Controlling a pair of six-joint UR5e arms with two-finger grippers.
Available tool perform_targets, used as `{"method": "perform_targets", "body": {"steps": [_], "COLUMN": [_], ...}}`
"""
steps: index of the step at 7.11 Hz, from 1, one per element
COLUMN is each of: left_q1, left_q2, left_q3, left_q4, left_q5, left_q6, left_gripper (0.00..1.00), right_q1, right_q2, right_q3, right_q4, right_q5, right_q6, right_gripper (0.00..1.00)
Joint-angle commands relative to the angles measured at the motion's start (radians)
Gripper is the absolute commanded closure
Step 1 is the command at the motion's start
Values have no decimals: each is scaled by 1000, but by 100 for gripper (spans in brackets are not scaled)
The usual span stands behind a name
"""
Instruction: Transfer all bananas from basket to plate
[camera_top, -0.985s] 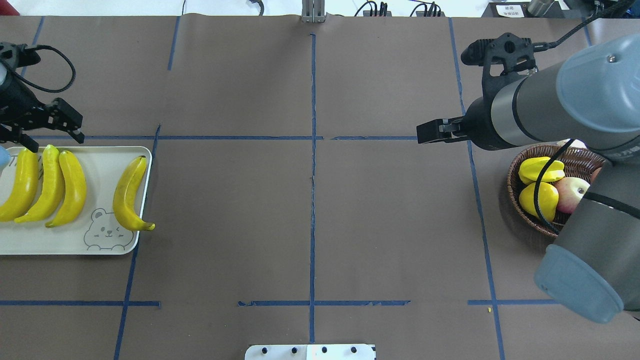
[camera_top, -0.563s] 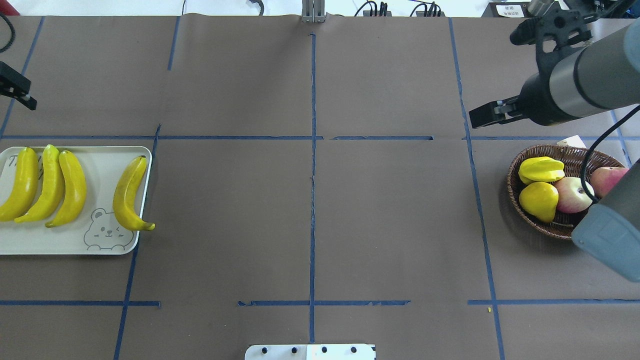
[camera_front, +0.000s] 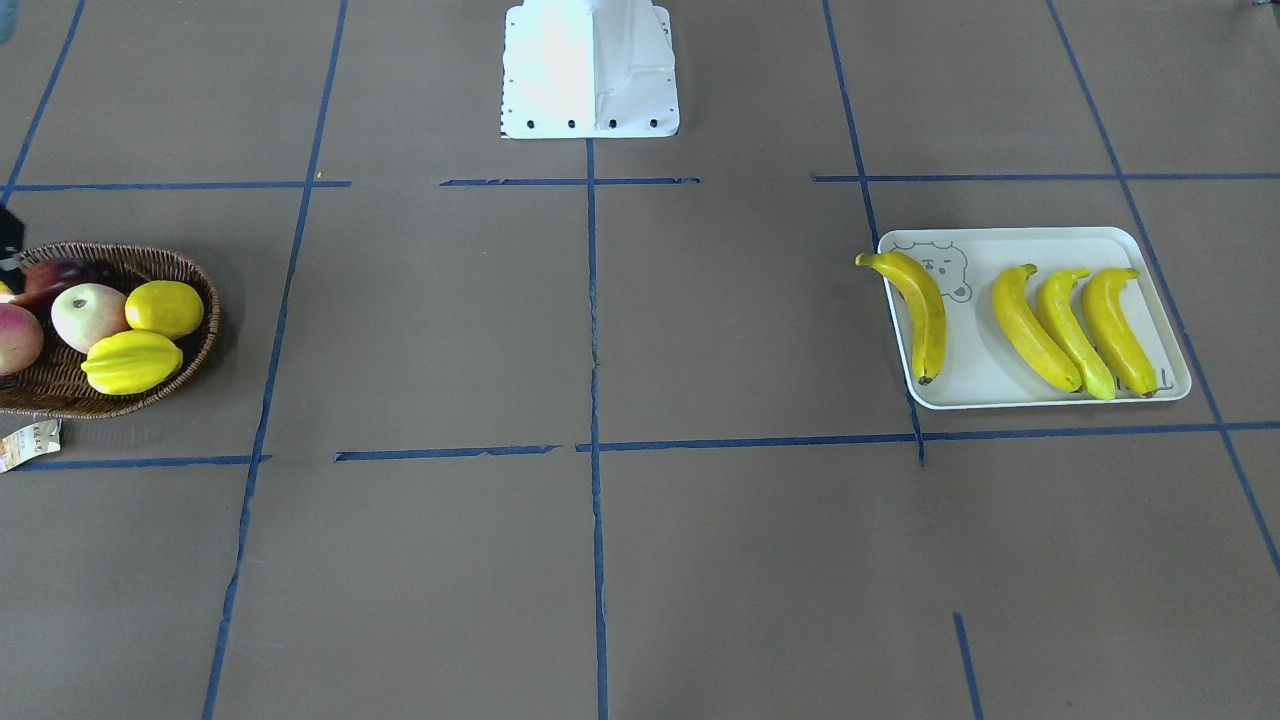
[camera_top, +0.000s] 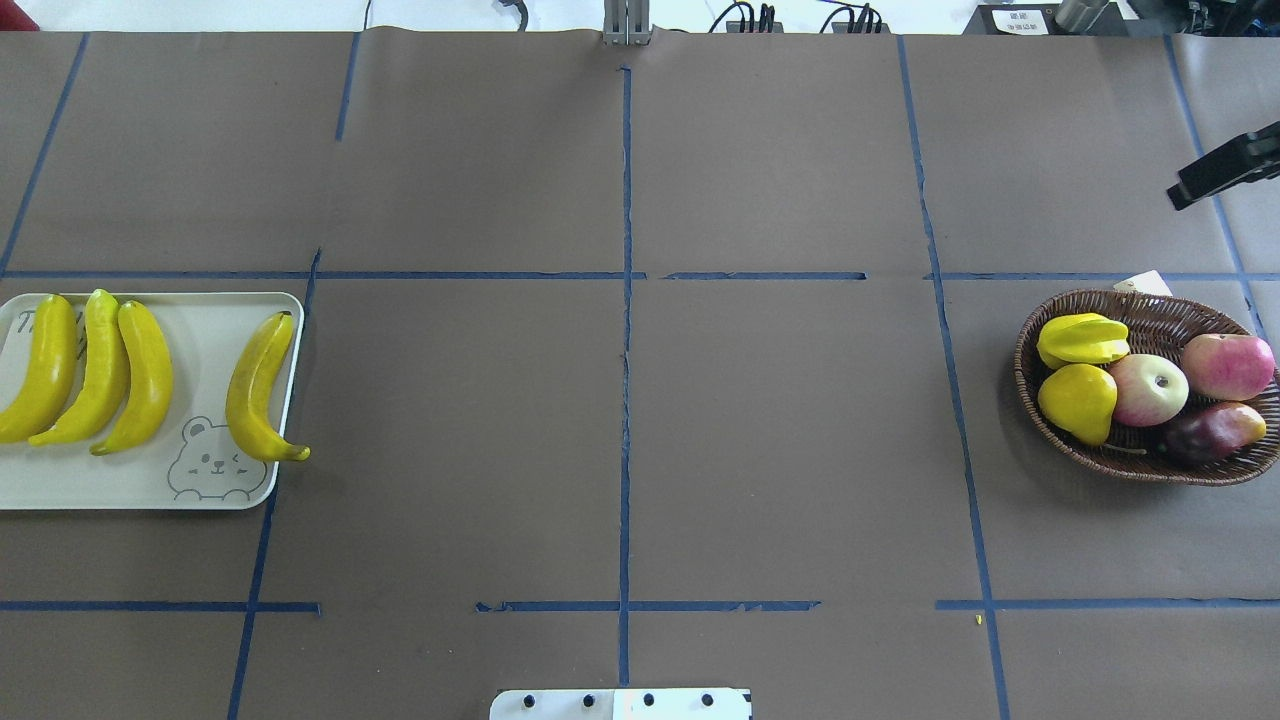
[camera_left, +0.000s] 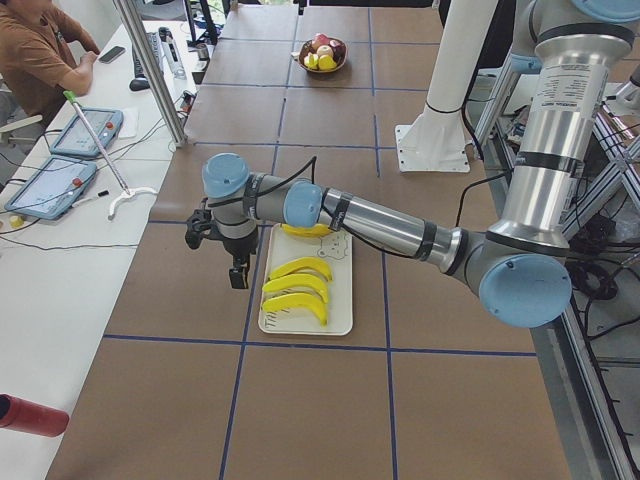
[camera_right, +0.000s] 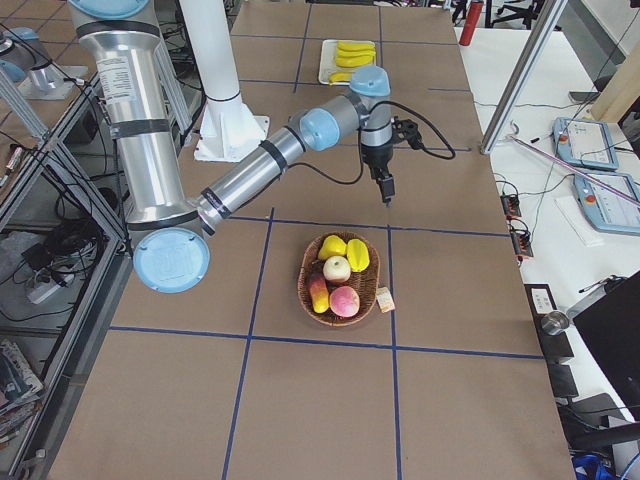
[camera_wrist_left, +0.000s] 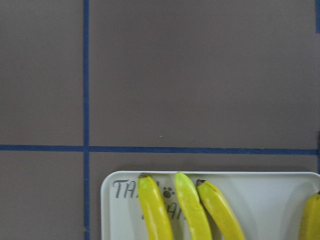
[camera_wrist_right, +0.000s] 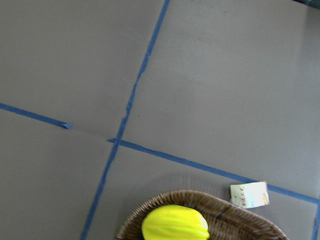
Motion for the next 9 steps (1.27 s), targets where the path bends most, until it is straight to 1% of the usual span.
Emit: {"method": "perform_targets", "body": {"steps": [1,2,3,4,5,6,9], "left_q1": [-44,-44,-46,-47,-47,-47,-56], "left_q2": [84,113,127,136,138,138,142], "left_q3": [12,12,10,13,31,73,85], "left_q4": [-13,-15,-15,-15,-13,-16,-16], "left_q5": [-6,-9,-9,-8,-7,-7,-7], "left_q6": [102,101,96,85,85,88,88], "left_gripper": [0,0,0,0,0,0,0], "right_q1": [238,272,272,271,272,272,272], "right_q2": [-57,-74,-89,-118,-125,-136,-169], "right_q3": [-180,-211,-223,-208,-248,-263,-276], "right_q4": [0,3,7,8,7,7,7], "right_q5": [166,172,154,148,143,143,134], "right_q6": [-285,-285,-297,-289,-294,-285,-288], "right_gripper": [0,0,0,0,0,0,0]}}
